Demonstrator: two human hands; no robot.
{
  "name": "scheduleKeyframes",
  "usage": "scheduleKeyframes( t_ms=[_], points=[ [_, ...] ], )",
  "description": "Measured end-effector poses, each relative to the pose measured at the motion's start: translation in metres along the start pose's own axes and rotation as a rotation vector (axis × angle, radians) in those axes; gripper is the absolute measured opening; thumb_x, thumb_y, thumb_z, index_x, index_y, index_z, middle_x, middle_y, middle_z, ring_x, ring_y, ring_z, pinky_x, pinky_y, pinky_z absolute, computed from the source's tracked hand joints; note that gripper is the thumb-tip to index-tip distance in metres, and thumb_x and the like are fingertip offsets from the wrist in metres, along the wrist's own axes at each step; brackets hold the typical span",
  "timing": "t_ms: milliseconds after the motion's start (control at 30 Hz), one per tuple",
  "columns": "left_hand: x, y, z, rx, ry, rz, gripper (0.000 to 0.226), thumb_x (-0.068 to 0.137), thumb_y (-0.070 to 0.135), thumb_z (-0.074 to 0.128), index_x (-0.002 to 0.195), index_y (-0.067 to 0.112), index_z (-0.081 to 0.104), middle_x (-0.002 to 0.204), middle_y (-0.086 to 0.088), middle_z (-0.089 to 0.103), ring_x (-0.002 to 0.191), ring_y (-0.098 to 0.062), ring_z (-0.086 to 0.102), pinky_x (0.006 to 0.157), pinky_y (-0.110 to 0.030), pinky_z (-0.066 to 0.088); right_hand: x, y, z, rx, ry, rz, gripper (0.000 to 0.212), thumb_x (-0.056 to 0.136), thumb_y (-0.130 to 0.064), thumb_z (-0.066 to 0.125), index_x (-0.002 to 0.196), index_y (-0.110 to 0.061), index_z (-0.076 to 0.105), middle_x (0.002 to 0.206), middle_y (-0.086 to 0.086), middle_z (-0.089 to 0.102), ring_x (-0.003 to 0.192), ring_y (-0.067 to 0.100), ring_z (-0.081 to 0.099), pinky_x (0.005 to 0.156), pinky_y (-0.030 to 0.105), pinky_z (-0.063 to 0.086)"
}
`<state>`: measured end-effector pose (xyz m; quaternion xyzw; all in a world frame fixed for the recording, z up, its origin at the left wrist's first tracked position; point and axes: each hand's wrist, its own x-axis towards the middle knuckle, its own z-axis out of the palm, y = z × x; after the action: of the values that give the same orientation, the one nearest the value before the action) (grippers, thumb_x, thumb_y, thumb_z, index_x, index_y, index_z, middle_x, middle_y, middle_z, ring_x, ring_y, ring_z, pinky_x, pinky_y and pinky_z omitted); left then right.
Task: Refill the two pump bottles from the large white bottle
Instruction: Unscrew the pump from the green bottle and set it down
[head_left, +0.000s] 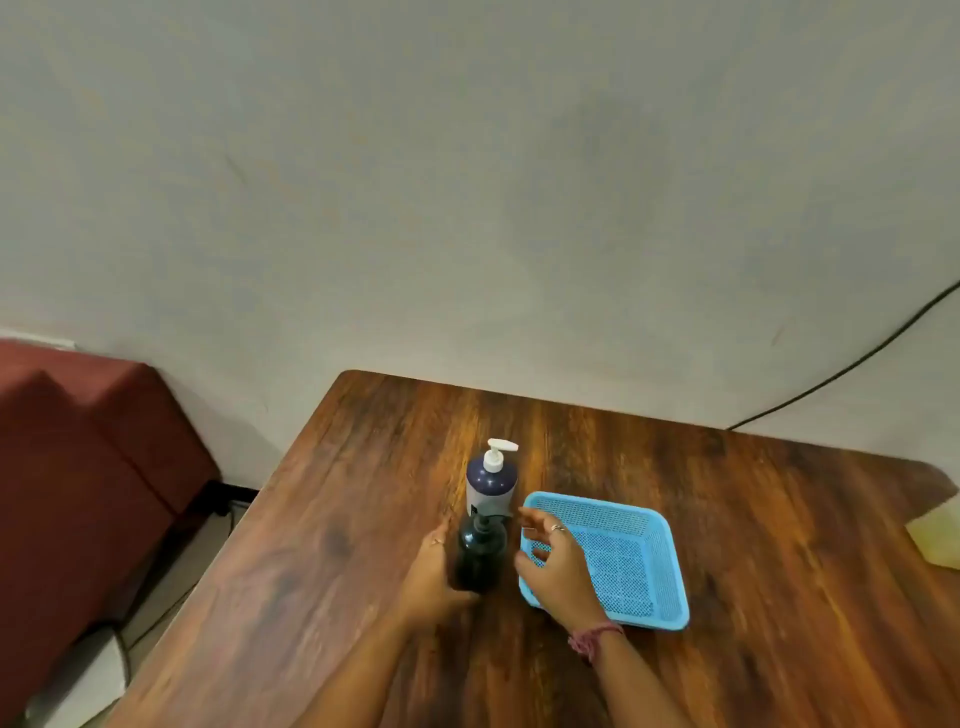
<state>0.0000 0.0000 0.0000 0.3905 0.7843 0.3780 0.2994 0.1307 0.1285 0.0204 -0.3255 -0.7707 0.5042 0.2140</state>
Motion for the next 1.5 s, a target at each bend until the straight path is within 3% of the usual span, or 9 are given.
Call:
scheduleKeyframes(
  t_ms=[100, 200, 433, 567, 767, 1000, 1133, 1333, 1500],
  points=[
    [0.007, 0.000, 0.011, -0.162, 0.025, 0.016, 0.079, 0.067, 0.015, 0.081, 0.130, 0.030, 0.035, 0.129, 0.014, 0.049, 0.116, 0.012, 0.047, 0.103, -0.015, 0.038, 0.005, 0.001, 0.014, -0.058, -0.084, 0.028, 0.047, 0.077, -0.014, 0.074, 0.115, -0.030, 0.051, 0.115, -0.006, 0.059, 0.106, 0.001, 0.055, 0.094, 0.020, 0.045],
    [0.012, 0.005, 0.020, -0.261, 0.084, -0.004, 0.068, 0.071, 0.010, 0.081, 0.122, 0.030, 0.041, 0.111, 0.023, 0.056, 0.100, 0.022, 0.053, 0.081, -0.003, 0.043, 0.009, 0.003, 0.022, -0.084, -0.074, 0.059, 0.050, 0.074, -0.021, 0.078, 0.115, -0.031, 0.051, 0.115, -0.005, 0.059, 0.107, 0.005, 0.056, 0.095, 0.024, 0.047],
    [0.014, 0.004, 0.014, -0.229, 0.088, -0.044, 0.052, 0.072, 0.023, 0.080, 0.107, 0.041, 0.046, 0.106, 0.021, 0.058, 0.096, 0.009, 0.058, 0.083, -0.013, 0.048, 0.012, -0.002, 0.023, -0.112, -0.043, 0.036, 0.044, 0.075, -0.020, 0.078, 0.109, -0.031, 0.053, 0.112, -0.006, 0.060, 0.105, 0.003, 0.056, 0.094, 0.027, 0.049],
    [0.010, 0.020, -0.007, -0.243, 0.106, 0.006, 0.053, 0.068, 0.018, 0.083, 0.111, 0.026, 0.052, 0.108, 0.008, 0.058, 0.092, 0.002, 0.058, 0.072, -0.007, 0.046, 0.006, -0.024, 0.007, 0.029, -0.024, 0.022, 0.040, 0.076, -0.018, 0.078, 0.107, -0.035, 0.059, 0.111, -0.012, 0.063, 0.106, 0.003, 0.059, 0.091, 0.030, 0.052],
    [-0.002, 0.090, -0.032, -0.260, 0.136, 0.181, 0.057, 0.056, 0.040, 0.083, 0.104, 0.032, 0.055, 0.104, 0.006, 0.058, 0.092, 0.000, 0.059, 0.075, -0.015, 0.050, 0.000, -0.095, -0.054, 0.199, -0.003, -0.053, 0.034, 0.079, -0.025, 0.076, 0.110, -0.029, 0.063, 0.105, -0.011, 0.070, 0.099, 0.005, 0.064, 0.083, 0.026, 0.054],
    [-0.008, 0.190, -0.020, -0.341, 0.196, 0.260, 0.066, 0.057, 0.028, 0.091, 0.112, 0.020, 0.056, 0.102, 0.012, 0.064, 0.088, 0.007, 0.062, 0.073, -0.016, 0.054, 0.007, -0.153, -0.120, 0.396, 0.170, -0.109, 0.031, 0.066, -0.028, 0.084, 0.092, -0.019, 0.069, 0.091, 0.003, 0.074, 0.089, 0.022, 0.070, 0.076, 0.036, 0.057],
    [-0.010, 0.238, -0.009, -0.383, 0.237, 0.303, 0.071, 0.050, 0.041, 0.090, 0.111, 0.021, 0.059, 0.102, 0.009, 0.069, 0.092, -0.003, 0.066, 0.082, -0.026, 0.057, 0.003, -0.179, -0.161, 0.399, 0.254, -0.180, 0.029, 0.069, -0.026, 0.082, 0.093, -0.016, 0.071, 0.087, 0.002, 0.074, 0.083, 0.018, 0.071, 0.069, 0.028, 0.057],
    [-0.009, 0.290, -0.005, -0.292, 0.277, 0.380, 0.070, 0.056, 0.041, 0.088, 0.115, 0.021, 0.058, 0.104, 0.011, 0.066, 0.094, -0.002, 0.063, 0.077, -0.014, 0.053, -0.001, -0.201, -0.211, 0.266, 0.276, -0.321, 0.028, 0.075, -0.029, 0.077, 0.099, -0.017, 0.070, 0.095, -0.001, 0.072, 0.093, 0.016, 0.067, 0.079, 0.028, 0.056],
    [-0.013, 0.326, 0.006, -0.362, 0.205, 0.411, 0.063, 0.059, 0.036, 0.088, 0.114, 0.018, 0.062, 0.101, 0.009, 0.068, 0.094, -0.005, 0.065, 0.076, -0.018, 0.055, -0.007, -0.211, -0.258, 0.328, 0.132, -0.383, 0.030, 0.075, -0.035, 0.067, 0.100, -0.019, 0.072, 0.097, 0.000, 0.074, 0.098, 0.016, 0.068, 0.077, 0.019, 0.053]
  ],
)
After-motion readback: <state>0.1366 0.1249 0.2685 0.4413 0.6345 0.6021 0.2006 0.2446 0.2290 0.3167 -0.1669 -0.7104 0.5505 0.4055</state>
